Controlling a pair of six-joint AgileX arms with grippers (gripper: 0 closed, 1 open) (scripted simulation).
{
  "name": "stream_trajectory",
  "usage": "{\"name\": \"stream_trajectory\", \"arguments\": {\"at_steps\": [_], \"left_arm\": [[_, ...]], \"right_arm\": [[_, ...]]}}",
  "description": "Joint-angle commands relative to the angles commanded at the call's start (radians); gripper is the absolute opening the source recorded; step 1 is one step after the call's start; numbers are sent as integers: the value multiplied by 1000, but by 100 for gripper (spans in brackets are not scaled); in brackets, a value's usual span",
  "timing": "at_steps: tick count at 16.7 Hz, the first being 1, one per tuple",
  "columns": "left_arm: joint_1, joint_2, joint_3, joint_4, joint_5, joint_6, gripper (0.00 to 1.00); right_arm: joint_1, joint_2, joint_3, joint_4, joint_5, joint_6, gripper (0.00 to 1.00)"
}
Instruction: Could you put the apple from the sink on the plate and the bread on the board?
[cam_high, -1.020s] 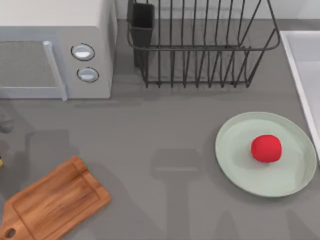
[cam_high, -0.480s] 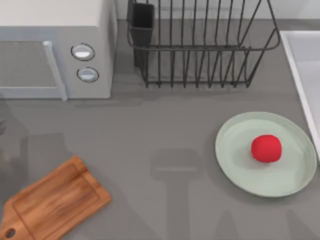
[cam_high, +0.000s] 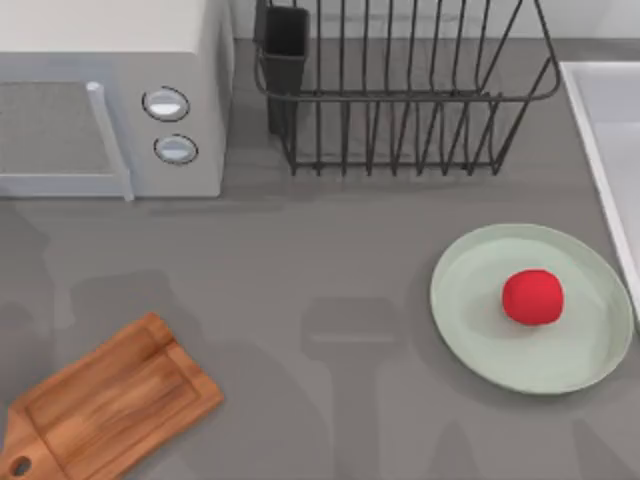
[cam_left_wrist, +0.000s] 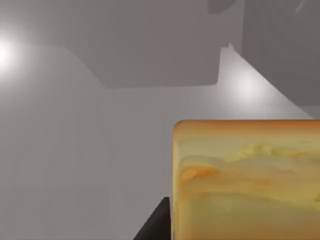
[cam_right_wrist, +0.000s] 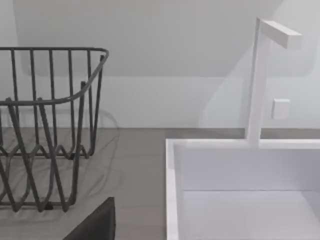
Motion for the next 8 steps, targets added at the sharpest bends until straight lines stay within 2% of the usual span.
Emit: {"name": "stream_trajectory", "arguments": {"at_steps": [3,8], "left_arm": [[-70,-14,50,-13,23,12,0],[-75,-12,52,-7,27,16,0]], "right_arm": [[0,0,0,0,0,0,100],[0,0,0,0,0,0,100]]}}
